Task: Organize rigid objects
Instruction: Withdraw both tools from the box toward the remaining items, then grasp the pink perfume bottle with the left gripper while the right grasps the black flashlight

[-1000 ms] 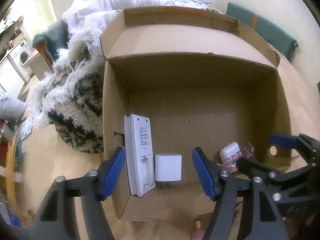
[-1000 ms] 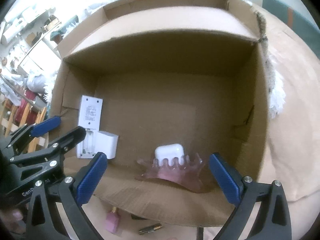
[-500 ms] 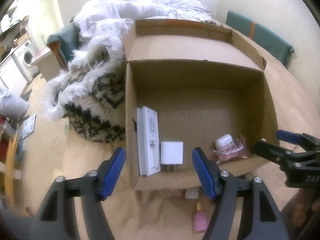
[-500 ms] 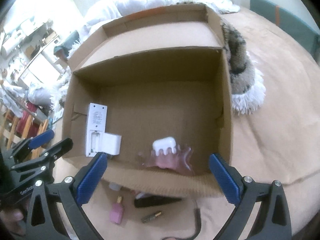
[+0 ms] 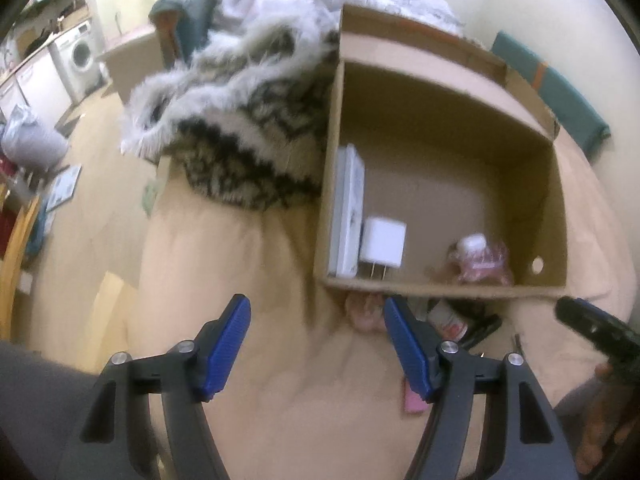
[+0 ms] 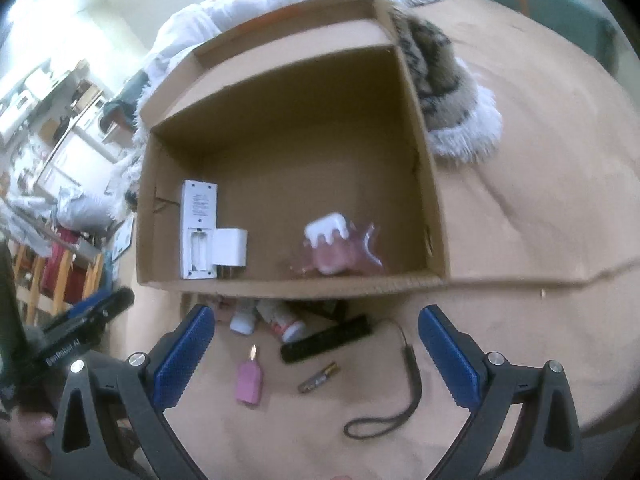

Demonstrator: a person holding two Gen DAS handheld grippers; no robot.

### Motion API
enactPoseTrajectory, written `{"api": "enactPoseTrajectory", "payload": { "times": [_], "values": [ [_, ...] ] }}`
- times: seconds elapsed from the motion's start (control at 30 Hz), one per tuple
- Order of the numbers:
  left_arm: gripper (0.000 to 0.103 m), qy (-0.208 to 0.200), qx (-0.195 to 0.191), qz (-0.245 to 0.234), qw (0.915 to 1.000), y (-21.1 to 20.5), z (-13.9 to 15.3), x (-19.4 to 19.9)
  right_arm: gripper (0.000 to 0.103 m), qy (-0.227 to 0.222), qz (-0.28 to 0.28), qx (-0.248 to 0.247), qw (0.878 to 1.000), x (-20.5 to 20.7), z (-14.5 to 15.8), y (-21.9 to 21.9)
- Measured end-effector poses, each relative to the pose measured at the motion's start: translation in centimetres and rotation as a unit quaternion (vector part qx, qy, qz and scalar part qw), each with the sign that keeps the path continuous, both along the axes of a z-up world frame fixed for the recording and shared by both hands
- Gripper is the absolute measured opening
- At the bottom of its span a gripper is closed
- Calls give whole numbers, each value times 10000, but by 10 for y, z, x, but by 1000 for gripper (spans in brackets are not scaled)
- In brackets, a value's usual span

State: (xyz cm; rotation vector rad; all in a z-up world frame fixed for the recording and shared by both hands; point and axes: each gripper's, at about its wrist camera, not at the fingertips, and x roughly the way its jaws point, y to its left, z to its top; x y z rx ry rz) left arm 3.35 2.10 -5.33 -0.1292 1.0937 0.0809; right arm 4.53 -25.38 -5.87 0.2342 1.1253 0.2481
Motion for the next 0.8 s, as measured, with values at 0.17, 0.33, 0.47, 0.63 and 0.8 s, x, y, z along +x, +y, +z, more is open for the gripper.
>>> {"api": "enactPoseTrajectory", "payload": {
  "times": [0.17,0.33,0.47,0.63,0.8],
  "values": [
    [67,545,-251,-73,9982,-6,-27,-14,103,264,-296,83,9992,-7,-13,-5],
    [67,950,-436,-498,9933,-29,-51,-19,103,314,-390,-74,9987,-4,-19,-5],
    [65,969,-411,-894,9904,-57,-61,-16,103,474,-459,-38,9978,-2,-27,-7],
    [55,1197,-435,-1217,9844,-85,-78,-10,103,583,-520,5,9969,0,-33,-11],
    [50,1504,-460,-1362,9781,-101,-98,-9,103,657,-521,16,9965,3,-36,-10]
  ]
}}
